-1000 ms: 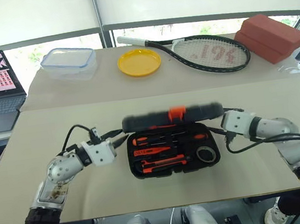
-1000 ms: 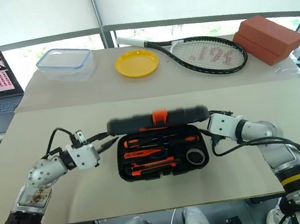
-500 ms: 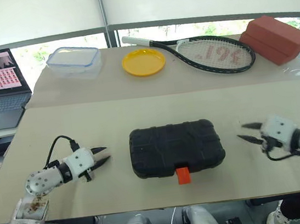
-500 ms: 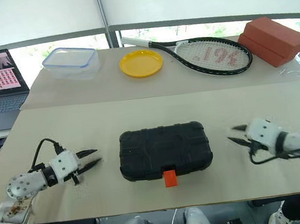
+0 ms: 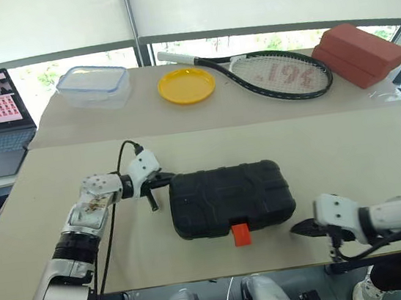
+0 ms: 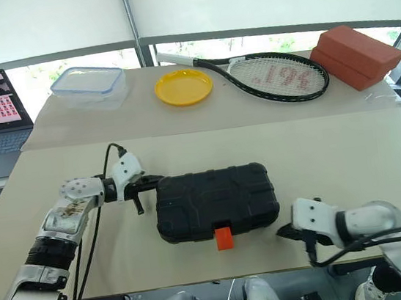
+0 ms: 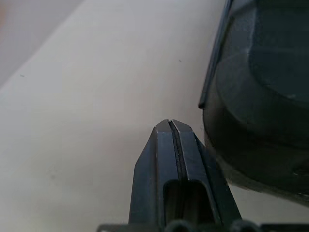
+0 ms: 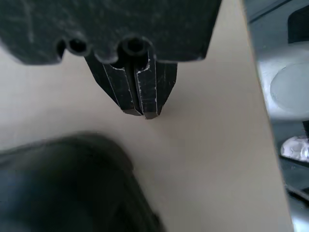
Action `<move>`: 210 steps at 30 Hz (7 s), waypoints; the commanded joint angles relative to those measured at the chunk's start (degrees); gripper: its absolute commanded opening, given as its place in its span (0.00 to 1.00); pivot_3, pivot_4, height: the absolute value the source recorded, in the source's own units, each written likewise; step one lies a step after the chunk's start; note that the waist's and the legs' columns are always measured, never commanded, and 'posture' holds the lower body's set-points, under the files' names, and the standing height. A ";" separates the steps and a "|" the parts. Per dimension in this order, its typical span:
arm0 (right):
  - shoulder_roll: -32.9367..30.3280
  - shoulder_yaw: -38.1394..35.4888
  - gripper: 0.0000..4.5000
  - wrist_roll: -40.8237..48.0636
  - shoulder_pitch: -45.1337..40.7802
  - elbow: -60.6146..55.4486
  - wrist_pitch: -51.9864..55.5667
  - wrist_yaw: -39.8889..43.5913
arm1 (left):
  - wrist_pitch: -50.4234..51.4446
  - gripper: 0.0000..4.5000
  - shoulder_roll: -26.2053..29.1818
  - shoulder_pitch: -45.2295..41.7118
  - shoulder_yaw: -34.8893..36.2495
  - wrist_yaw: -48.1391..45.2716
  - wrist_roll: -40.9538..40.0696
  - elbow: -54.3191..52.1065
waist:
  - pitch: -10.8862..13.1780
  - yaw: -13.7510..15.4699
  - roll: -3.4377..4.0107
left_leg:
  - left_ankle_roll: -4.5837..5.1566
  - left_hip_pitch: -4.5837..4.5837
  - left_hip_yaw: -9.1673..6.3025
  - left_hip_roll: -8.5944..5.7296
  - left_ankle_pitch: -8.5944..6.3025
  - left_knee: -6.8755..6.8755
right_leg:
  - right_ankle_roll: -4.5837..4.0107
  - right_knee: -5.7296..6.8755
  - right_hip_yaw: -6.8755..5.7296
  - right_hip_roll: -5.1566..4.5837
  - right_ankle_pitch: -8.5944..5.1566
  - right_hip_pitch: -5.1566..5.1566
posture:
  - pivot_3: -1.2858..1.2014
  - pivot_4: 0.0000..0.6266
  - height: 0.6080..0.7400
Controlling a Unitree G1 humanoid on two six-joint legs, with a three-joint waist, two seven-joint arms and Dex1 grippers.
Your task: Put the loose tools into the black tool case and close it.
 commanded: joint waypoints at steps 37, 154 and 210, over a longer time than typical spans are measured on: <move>2.91 -7.90 0.02 10.48 -9.19 -6.36 18.76 1.53 | 26.16 0.00 -1.77 -2.51 4.30 1.66 -13.98 -23.26 | 0.07 0.79 -0.17 | -0.09 -0.66 -0.10 -0.12 0.07 0.12 | -0.03 0.57 0.07 -0.08 -0.09 -0.75 | 0.52 0.24 1.00; 19.59 2.27 0.66 12.17 -18.84 -3.45 34.11 -19.71 | 26.27 0.00 -5.57 -0.92 -2.82 1.32 -8.02 -18.80 | 0.02 0.28 -0.11 | -0.08 -0.36 -0.14 -0.09 0.07 0.11 | -0.08 0.71 0.13 -0.07 -0.13 -0.58 | 0.52 0.24 1.00; 20.88 1.82 0.02 6.77 -15.91 3.73 13.61 -12.40 | 27.55 0.00 -4.54 -0.47 -5.20 0.56 -7.74 -19.40 | 0.02 -0.07 -0.11 | -0.05 -0.18 -0.14 -0.08 0.05 0.05 | -0.07 0.68 0.13 -0.08 -0.14 -0.40 | 0.52 0.24 1.00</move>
